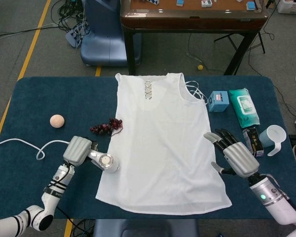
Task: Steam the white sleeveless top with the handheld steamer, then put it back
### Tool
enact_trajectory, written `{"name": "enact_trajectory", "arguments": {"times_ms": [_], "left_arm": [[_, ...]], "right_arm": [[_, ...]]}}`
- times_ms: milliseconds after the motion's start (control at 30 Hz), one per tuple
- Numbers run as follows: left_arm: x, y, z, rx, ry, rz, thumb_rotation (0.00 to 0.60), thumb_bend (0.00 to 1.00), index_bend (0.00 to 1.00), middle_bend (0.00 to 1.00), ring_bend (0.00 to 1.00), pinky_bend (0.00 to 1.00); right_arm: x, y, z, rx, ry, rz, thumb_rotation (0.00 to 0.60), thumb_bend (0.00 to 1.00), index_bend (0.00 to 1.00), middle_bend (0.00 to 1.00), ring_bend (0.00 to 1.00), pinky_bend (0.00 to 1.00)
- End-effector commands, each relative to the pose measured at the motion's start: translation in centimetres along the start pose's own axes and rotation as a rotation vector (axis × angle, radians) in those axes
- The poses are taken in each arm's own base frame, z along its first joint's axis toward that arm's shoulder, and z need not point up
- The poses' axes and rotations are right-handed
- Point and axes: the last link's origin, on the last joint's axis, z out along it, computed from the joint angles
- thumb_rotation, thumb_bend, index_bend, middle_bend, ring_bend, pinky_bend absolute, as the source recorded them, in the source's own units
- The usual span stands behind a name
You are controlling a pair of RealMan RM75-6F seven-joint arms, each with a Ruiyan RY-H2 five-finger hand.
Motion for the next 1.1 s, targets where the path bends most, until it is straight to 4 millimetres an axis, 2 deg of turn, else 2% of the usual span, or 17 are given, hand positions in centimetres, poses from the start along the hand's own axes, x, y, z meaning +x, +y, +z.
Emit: {"name": "enact_trajectory", "arguments": {"times_ms": [33,167,367,633,767,933,1033,1100], "left_arm": [[-0.5,-3.0,0.7,0.088,0.005,0.001,0.600,0.20,0.85,0.77,0.65,0.77],[-1.3,-5.3,1.4,0.149,0.010,0.019,0.600,0.20,0.85,0.77,0.64,0.77],[-1.9,-7.6,2.5,0.224,0.005,0.020,0.600,0.20,0.85,0.77,0.64,0.77],[-2.3,-9.0,2.7,0.281,0.014,0.006,0.600,0.20,0.79,0.71,0.60,0.77],[-2.5,-9.2,2.5,0.299,0.002,-0.002,0.600,0.17,0.66,0.65,0.54,0.76],[-2.8,-9.2,2.1,0.322,-0.043,-0.005,0.600,0.10,0.33,0.39,0.35,0.65],[-2.6,-8.9,1.8,0.325,-0.047,0.004,0.600,0.09,0.19,0.27,0.25,0.56],[-2.5,-8.8,1.7,0.328,-0.053,0.014,0.600,0.07,0.09,0.18,0.16,0.47]], "right_arm": [[1.5,0.1,-0.2,-0.023,0.041,-0.012,0.600,0.32,0.02,0.13,0.04,0.04],[1.9,0.2,-0.8,-0.042,0.046,-0.014,0.600,0.30,0.02,0.13,0.04,0.04],[1.5,0.5,-1.5,-0.062,0.032,-0.006,0.600,0.28,0.02,0.13,0.04,0.04],[0.9,0.8,-1.9,-0.074,0.026,0.011,0.600,0.23,0.01,0.13,0.04,0.04],[0.9,0.9,-1.8,-0.070,0.027,0.014,0.600,0.23,0.01,0.13,0.04,0.04],[0.8,1.0,-1.8,-0.068,0.030,0.018,0.600,0.23,0.01,0.13,0.04,0.04],[0.8,1.1,-1.8,-0.068,0.031,0.017,0.600,0.23,0.01,0.13,0.04,0.04],[0.8,1.2,-1.8,-0.068,0.031,0.019,0.600,0.23,0.01,0.13,0.04,0.04]]}}
